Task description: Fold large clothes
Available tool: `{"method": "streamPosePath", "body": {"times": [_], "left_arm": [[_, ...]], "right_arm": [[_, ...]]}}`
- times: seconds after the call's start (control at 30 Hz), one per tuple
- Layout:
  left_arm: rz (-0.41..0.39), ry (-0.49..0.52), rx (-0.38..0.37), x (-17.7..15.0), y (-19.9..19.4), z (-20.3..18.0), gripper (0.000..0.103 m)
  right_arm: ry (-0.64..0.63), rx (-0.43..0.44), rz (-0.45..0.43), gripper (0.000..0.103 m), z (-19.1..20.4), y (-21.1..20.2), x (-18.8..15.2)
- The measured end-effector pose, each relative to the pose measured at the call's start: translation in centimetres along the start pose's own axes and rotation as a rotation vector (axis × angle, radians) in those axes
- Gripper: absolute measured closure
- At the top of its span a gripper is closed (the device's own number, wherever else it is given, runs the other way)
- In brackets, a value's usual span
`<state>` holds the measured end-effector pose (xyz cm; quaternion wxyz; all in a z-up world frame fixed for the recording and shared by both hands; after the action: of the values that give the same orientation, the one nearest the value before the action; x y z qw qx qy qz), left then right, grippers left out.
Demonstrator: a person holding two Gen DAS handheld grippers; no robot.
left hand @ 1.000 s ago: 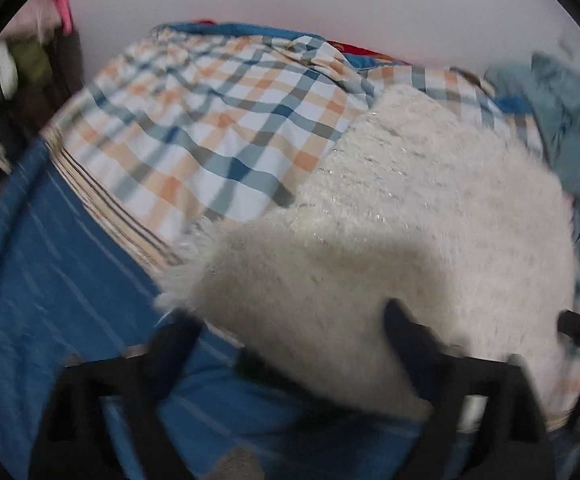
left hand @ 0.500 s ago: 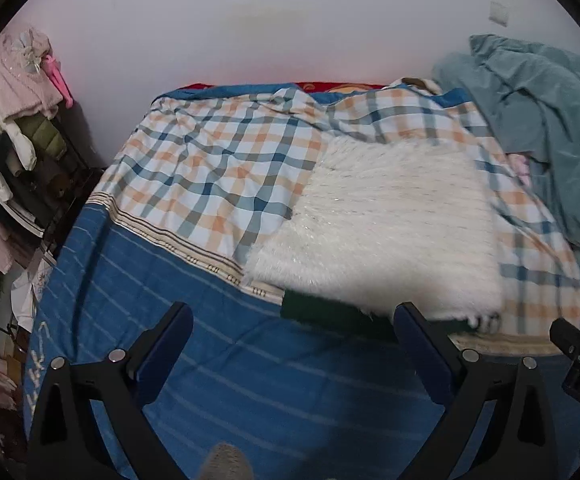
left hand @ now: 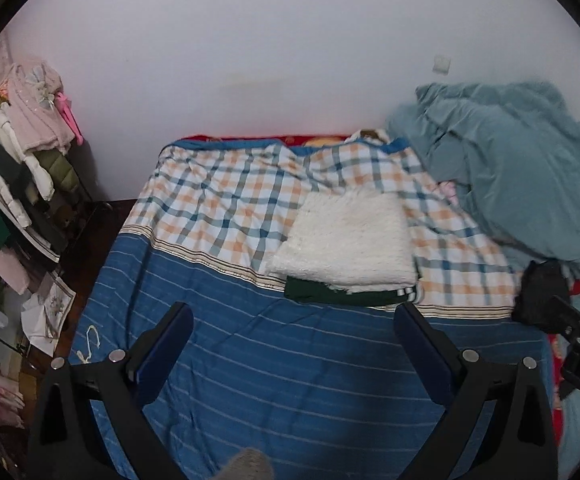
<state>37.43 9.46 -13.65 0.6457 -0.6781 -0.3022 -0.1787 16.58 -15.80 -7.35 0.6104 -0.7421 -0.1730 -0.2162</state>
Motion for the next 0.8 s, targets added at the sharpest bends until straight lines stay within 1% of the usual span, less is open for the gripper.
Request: {"method": "streamPosePath", "body": {"times": [0.07, 0.2, 0.37, 0.57, 0.67, 0.8], "left_arm": [[-0.008, -0.006, -0.012, -0.2, -2.7, 0.3, 0.001], [-0.023, -0.013, -0.024, -0.4, -7.3, 0.9, 0.001], [-0.015, -0.005, -0.025, -0.8, -11.0, 1.3, 0.001], [0.017, 0.004, -0.009, -0.8, -13.6, 1.3, 0.001], [0.005, 0.002, -0.008, -0.9, -14.7, 1.3, 0.001], [-0.025, -0.002, -0.007, -0.8, -16.1, 1.4, 0.001]], "right_arm": [[-0.001, -0.002, -0.031, 0.010, -0.2, -4.1, -0.5], [-0.013, -0.010, -0.082, 0.010, -0.5, -10.7, -1.5], [-0.023, -0.007, -0.079, 0.010, -0.7, -16.8, -2.7], [-0.032, -0.002, -0.104, 0.010, -1.3, -22.0, -3.4], [-0.025, 0.008, -0.089, 0.010, -1.5, -23.6, -3.5], [-0.026, 0.011, -0.104, 0.010, -1.9, -25.5, -3.7]]}}
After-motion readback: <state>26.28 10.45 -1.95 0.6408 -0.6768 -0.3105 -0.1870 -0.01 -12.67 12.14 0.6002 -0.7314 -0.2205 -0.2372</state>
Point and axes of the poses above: each gripper's, at about its wrist camera, not at the fingertips, and y roughly the way its jaws point, z to its left, x to its top, the point moved 3 cm from there along y, roughly the way its jaws point, and after that the axes turned 12 degrees about -y, right-handed, at the moved point
